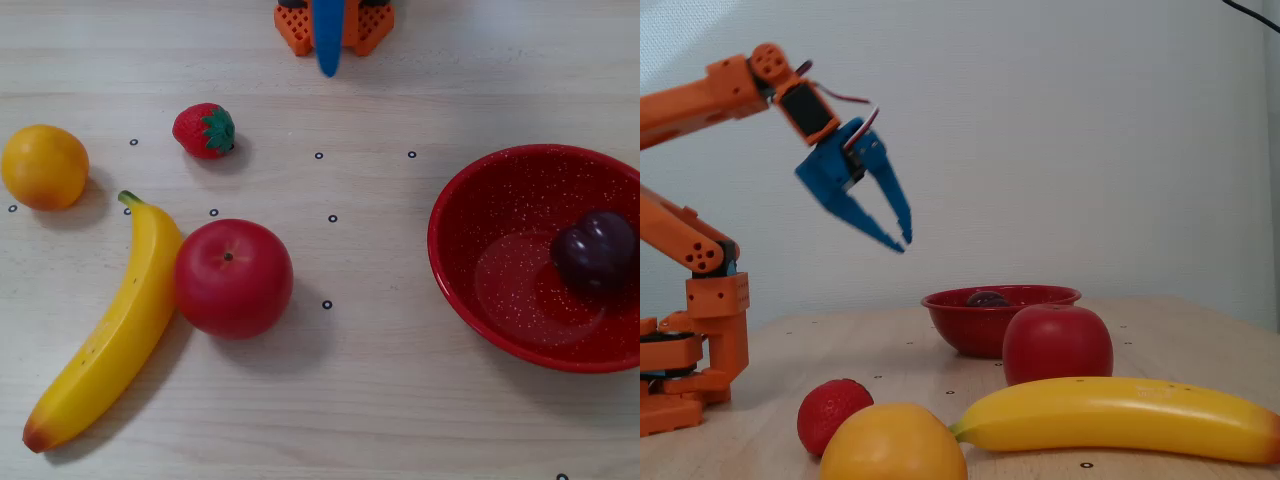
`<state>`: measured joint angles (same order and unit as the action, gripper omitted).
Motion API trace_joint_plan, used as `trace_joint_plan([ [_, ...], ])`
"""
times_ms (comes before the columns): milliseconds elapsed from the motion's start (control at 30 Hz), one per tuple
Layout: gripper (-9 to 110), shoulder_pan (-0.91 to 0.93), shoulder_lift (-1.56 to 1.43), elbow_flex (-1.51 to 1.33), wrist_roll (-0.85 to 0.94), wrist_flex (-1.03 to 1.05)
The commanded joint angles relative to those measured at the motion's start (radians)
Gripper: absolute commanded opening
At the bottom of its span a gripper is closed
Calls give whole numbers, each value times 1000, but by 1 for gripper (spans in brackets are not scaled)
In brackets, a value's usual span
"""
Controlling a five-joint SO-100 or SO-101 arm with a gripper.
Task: Put the plum in the red bowl.
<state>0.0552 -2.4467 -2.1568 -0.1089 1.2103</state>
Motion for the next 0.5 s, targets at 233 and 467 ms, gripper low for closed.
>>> trace_joint_plan([
  [233, 0, -49, -313, -316, -43, -156],
  [467, 0, -26, -575, -609, -43, -287],
])
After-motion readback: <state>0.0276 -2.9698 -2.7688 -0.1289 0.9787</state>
